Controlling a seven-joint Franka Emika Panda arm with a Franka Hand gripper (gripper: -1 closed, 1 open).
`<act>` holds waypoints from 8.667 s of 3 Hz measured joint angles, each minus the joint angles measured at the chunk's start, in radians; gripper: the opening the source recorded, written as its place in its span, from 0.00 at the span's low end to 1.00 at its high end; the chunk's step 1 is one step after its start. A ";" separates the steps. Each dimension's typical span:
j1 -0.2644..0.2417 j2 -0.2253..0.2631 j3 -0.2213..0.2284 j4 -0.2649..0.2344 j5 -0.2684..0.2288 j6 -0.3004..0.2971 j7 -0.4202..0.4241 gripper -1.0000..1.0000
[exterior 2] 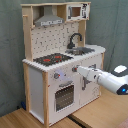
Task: Play with the kitchen
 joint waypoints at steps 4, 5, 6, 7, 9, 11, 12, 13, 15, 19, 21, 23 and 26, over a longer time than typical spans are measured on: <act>0.109 -0.024 -0.109 -0.209 -0.001 0.015 -0.269 1.00; 0.131 -0.040 -0.192 -0.185 -0.001 0.025 -0.335 1.00; 0.124 -0.039 -0.127 -0.230 -0.001 0.086 -0.330 1.00; 0.093 -0.040 -0.100 -0.288 -0.001 0.166 -0.322 1.00; -0.029 -0.041 -0.072 -0.328 -0.001 0.360 -0.325 1.00; -0.179 -0.049 -0.057 -0.308 -0.001 0.535 -0.345 1.00; -0.255 -0.054 -0.043 -0.274 -0.001 0.605 -0.346 1.00; -0.327 -0.054 -0.026 -0.221 -0.001 0.647 -0.346 1.00; -0.464 -0.056 0.024 -0.114 0.001 0.742 -0.352 1.00; -0.465 -0.056 0.031 -0.142 0.006 0.746 -0.135 0.00; -0.463 -0.056 0.031 -0.145 0.008 0.752 0.095 0.00; -0.461 -0.056 0.031 -0.147 0.008 0.755 0.324 0.00; -0.458 -0.056 0.031 -0.149 0.008 0.755 0.646 0.00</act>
